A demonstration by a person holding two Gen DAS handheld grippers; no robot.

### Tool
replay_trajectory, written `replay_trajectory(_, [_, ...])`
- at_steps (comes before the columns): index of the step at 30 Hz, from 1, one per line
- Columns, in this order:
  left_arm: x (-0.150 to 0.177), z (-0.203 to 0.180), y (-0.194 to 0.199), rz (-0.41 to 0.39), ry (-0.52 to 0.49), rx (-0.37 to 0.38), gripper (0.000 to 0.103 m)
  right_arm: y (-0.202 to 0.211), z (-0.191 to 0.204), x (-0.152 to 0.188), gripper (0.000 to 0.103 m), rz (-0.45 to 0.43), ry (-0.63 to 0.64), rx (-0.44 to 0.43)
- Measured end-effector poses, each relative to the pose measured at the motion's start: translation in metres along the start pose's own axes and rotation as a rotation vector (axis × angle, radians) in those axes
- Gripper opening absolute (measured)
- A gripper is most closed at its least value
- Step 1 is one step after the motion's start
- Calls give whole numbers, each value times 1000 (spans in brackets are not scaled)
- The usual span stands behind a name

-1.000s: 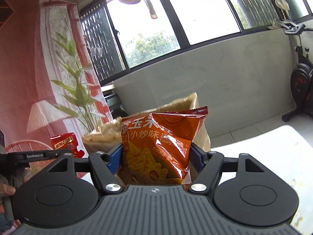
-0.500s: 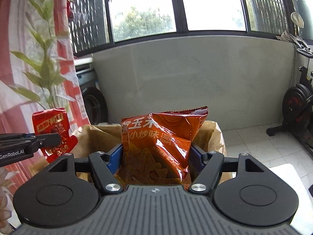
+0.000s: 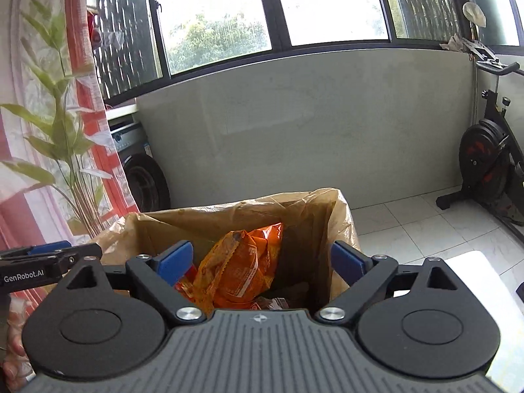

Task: Organize snacks
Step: 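Carry both packets over the box and open both tools to drop them, then grasp the yellow wrapped pastry with right tool while left tool grasps red meat-floss packet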

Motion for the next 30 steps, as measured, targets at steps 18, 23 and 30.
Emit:
replay_trajectory(18, [114,49,74,102,30,-20,72,87,10,128,93,-45,40,-107])
replay_trajectory(23, [133,57,66,148,44,-42,72,58,15,178,86,153,66,-96])
replay_trajectory(30, [147,48,57,176,33,-46,72,30,23,221,70,380,78,-102])
Point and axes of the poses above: each gripper's, at about its wrist camera, not at the fingertips, and y roughly against the way its jaws point, z to its left, x to its underside, the point moved 2 cm from there along -y, roughly the way its jaws point, and after that the axes turned 5 degrees about z, right-handed, at the moved point
